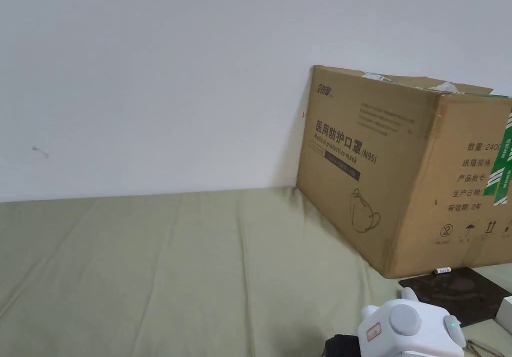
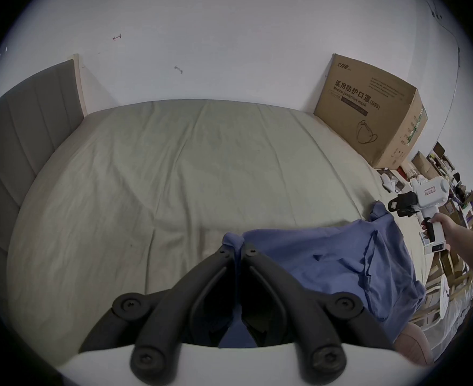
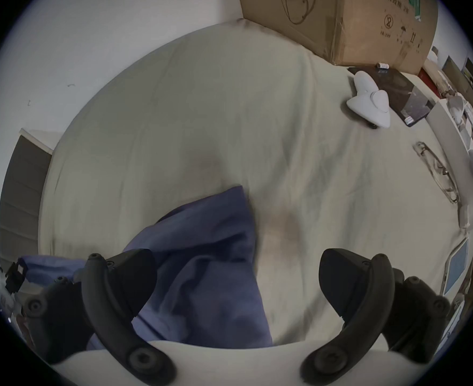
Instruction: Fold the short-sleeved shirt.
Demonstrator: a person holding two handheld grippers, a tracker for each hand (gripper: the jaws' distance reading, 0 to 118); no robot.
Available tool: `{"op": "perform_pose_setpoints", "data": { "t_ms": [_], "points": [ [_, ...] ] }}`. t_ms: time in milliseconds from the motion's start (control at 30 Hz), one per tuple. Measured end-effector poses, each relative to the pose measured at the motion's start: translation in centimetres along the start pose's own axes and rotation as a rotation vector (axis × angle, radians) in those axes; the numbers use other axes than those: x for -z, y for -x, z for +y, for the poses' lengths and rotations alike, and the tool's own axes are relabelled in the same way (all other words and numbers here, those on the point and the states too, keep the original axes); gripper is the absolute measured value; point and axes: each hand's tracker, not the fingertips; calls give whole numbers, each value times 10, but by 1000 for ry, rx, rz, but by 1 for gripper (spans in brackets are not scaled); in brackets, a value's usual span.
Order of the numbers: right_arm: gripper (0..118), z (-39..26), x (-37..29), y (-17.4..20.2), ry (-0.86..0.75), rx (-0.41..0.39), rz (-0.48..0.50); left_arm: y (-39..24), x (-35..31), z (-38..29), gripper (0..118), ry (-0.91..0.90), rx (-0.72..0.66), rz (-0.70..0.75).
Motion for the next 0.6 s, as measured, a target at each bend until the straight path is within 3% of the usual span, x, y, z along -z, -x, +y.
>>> {"op": "perform_pose_setpoints", "data": {
  "t_ms": [133, 267, 333, 400, 433, 500, 533, 600],
  "points": [
    [110, 1, 33, 3, 100, -10, -29, 9, 7, -4, 2, 33, -28, 18],
    [110, -15, 38, 21, 52, -155, -134, 18, 12, -11, 2, 65, -26, 45],
    [105, -16, 32, 22, 51, -140, -122, 21, 13, -13, 2, 84, -28, 53],
    [86, -17, 22, 23, 32, -153, -115, 23, 14, -14, 2, 100, -23, 63],
    [68, -18, 15, 24, 9, -173, -118, 24, 14, -15, 2, 105, -25, 65],
    [7, -23, 2, 27, -22, -202, -97, 24, 11, -15, 2, 110, -34, 61],
    [4, -27, -3, 26, -23, -187, -14, 23, 8, -15, 2, 110, -39, 55],
    [4, -36, -21, 27, -44, -165, 53, 17, -1, -14, 2, 101, -33, 70]
  ]
}}
